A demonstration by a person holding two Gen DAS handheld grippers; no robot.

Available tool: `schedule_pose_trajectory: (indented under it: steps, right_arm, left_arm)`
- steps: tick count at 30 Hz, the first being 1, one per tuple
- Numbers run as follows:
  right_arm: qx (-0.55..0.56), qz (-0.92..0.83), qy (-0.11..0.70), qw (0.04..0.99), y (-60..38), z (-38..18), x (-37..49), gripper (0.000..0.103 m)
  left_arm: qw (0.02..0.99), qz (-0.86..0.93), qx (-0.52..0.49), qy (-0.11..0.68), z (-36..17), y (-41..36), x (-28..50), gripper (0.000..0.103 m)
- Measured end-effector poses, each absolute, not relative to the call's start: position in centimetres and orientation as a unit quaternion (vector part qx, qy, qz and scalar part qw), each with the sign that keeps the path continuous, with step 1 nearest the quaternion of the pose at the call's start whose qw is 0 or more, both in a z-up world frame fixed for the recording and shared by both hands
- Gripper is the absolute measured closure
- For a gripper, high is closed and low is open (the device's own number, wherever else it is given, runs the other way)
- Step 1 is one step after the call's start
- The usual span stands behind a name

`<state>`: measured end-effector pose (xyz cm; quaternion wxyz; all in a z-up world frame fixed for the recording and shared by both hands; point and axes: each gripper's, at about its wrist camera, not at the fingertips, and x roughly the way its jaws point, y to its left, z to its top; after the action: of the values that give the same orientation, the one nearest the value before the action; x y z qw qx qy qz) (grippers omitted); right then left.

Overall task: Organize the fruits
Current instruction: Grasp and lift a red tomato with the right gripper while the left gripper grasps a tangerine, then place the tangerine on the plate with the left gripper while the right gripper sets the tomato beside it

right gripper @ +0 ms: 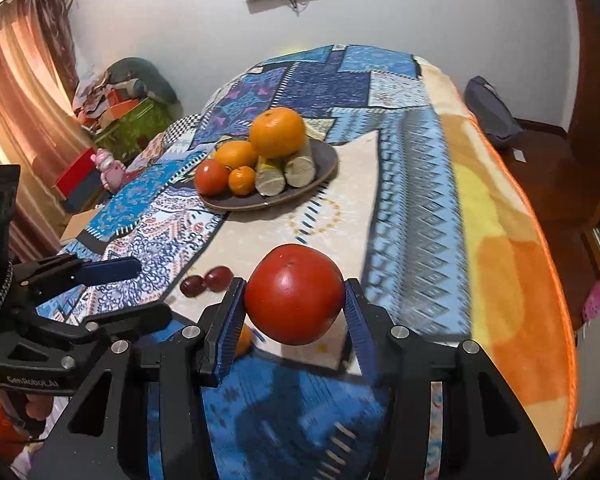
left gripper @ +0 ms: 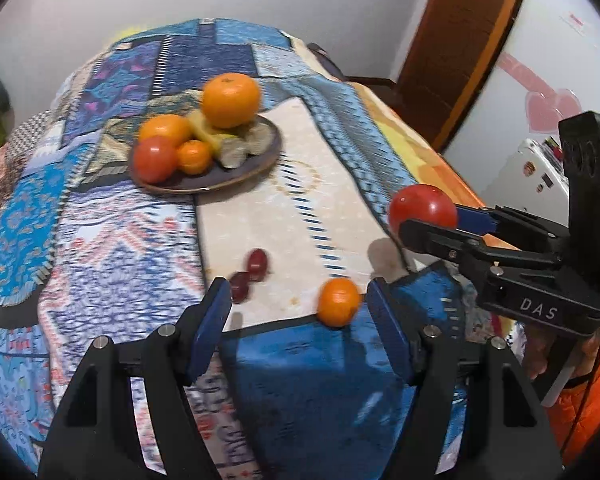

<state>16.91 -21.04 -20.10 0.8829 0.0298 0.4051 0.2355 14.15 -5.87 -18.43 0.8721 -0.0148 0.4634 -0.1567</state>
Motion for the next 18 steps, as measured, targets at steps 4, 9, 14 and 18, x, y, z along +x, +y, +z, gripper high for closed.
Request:
schedule_pose_trajectory:
  steps: [4,9,14,18]
  right_arm:
    - [0.04,0.228,0.41,0.882,-22.1,-20.4,16.5,0.058]
    - [0.053,0.223,0.413,0.882,-23.0,-20.5,16.1,0.057]
    - [0.053,0.223,0.415,0.88,-23.1,-20.8,16.1,0.057]
    - [0.052,0.226,0.418,0.878,-22.8,-20.9,16.4,0.057]
  left_arm:
    - [0.864,-0.17,0.001,0.473,-19.6,-8.0,14.6,0.045]
    - [0.853,-0.168,0.026,0.493,-21.9,-9.5,15.5,0.059]
    - [0.848,-0.171,0.02,0.501,-23.1,-9.8,16.0,0.073]
    - [0.854,-0.173,0.011,0.491,-22.5,-9.2,15.8,0.073]
